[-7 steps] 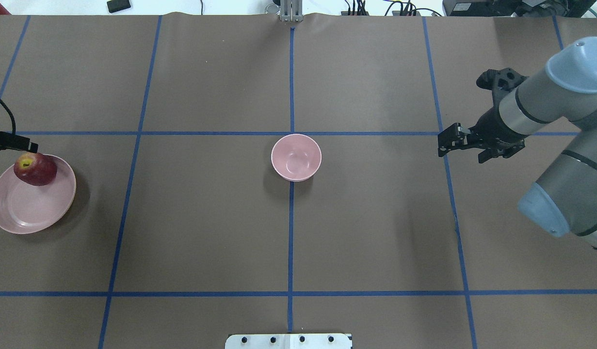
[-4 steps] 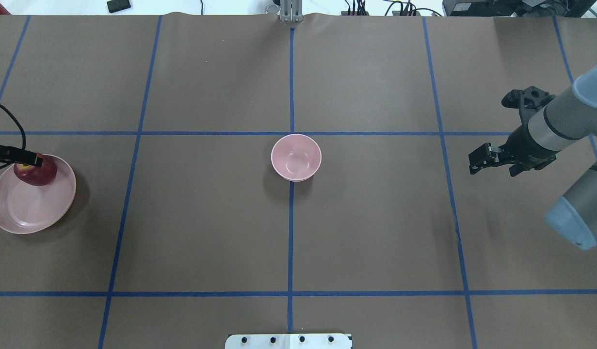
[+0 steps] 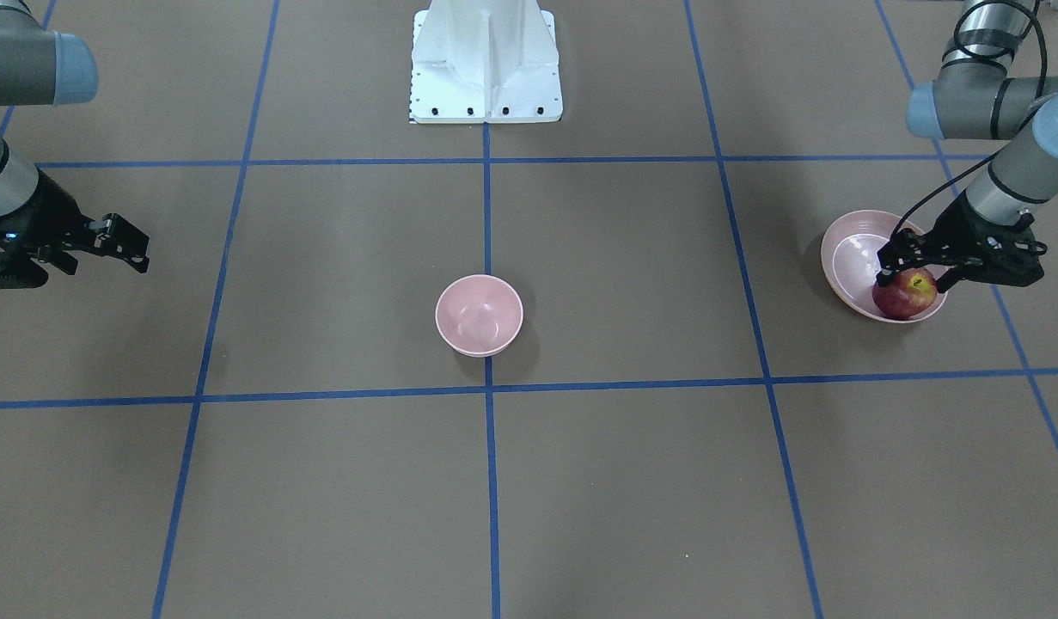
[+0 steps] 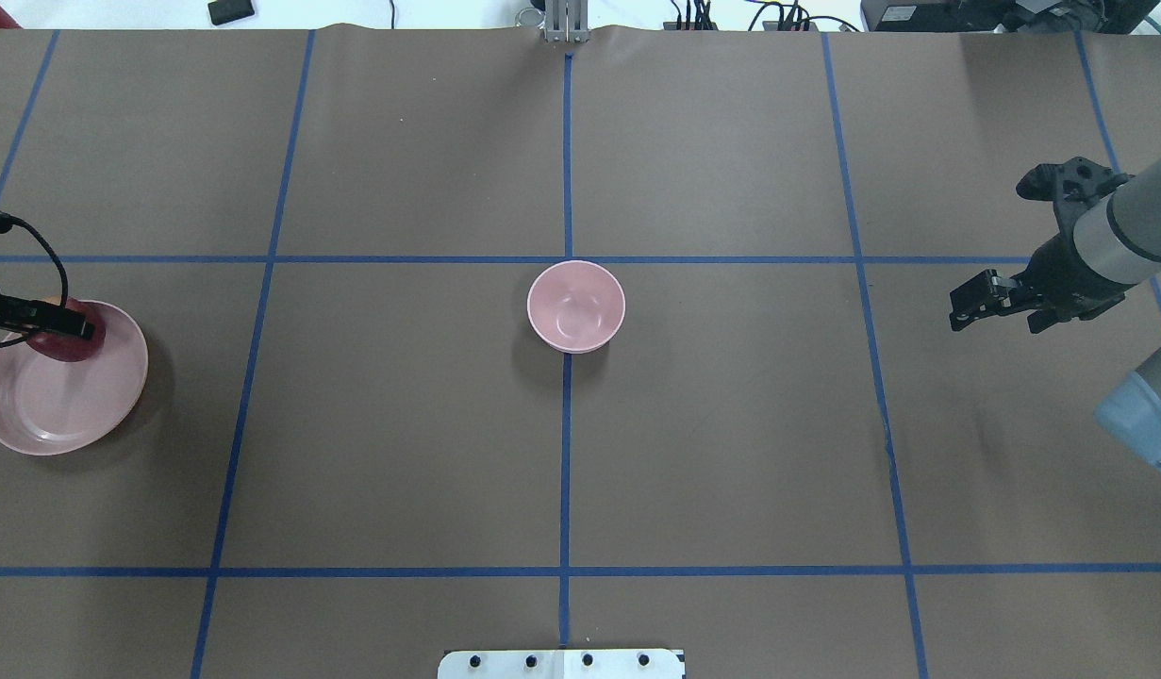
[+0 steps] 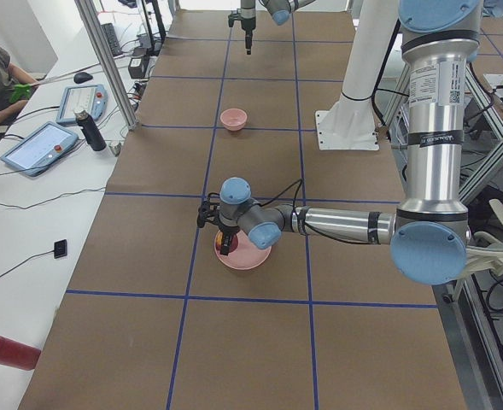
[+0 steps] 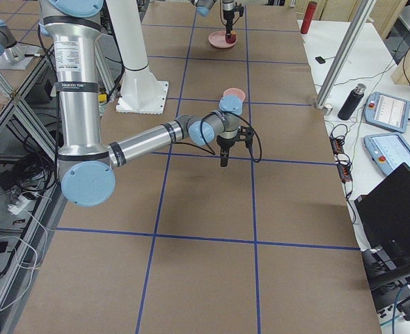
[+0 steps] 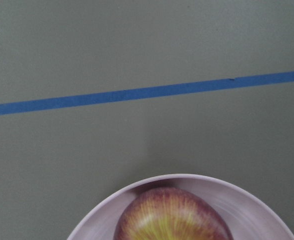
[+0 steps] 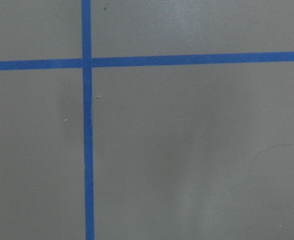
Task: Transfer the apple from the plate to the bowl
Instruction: 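Release the bowl and withdraw the right gripper while the left gripper grasps the apple, then lift the red apple with the left gripper and carry it over the bowl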
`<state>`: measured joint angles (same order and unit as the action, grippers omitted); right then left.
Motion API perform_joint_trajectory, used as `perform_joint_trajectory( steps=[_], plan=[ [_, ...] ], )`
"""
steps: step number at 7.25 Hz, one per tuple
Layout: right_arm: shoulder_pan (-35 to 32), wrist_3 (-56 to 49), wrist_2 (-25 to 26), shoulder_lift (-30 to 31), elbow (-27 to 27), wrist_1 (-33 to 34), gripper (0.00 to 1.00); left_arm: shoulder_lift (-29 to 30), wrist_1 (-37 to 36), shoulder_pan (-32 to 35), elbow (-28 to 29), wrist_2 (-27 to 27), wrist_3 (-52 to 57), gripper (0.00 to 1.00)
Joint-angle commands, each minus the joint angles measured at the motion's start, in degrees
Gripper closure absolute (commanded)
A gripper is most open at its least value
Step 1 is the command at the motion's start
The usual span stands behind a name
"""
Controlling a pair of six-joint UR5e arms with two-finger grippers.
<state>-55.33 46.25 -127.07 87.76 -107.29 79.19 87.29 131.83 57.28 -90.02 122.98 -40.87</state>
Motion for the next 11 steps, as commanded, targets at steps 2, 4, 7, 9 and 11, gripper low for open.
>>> perform_joint_trajectory(
  steps=[2, 4, 7, 9, 11],
  plan=[
    [-0.13, -0.11, -0.02, 0.04, -0.02, 0.0, 0.0, 0.68, 0.0, -0.68, 0.55, -0.02, -0.09, 0.19],
    [-0.13, -0.02, 0.16, 0.13, 0.06, -0.09, 0.0, 0.68, -0.08, -0.6, -0.32, 2.33, -0.09, 1.0],
    [-0.74, -0.11, 0.07, 0.3, -0.11, 0.0, 0.0, 2.08, -12.98, 3.45, -11.6, 11.67, -2.09, 1.0],
    [-2.75, -0.37, -0.45, 1.0, -0.55, -0.09, 0.0, 13.54, -23.88, 0.23, -16.94, 11.41, -16.53, 1.0],
    [-7.66, -6.65, -4.56, 2.06, -0.64, 0.0, 0.0, 27.33, -30.17, -12.31, -16.42, 2.49, -34.73, 1.0]
  ],
)
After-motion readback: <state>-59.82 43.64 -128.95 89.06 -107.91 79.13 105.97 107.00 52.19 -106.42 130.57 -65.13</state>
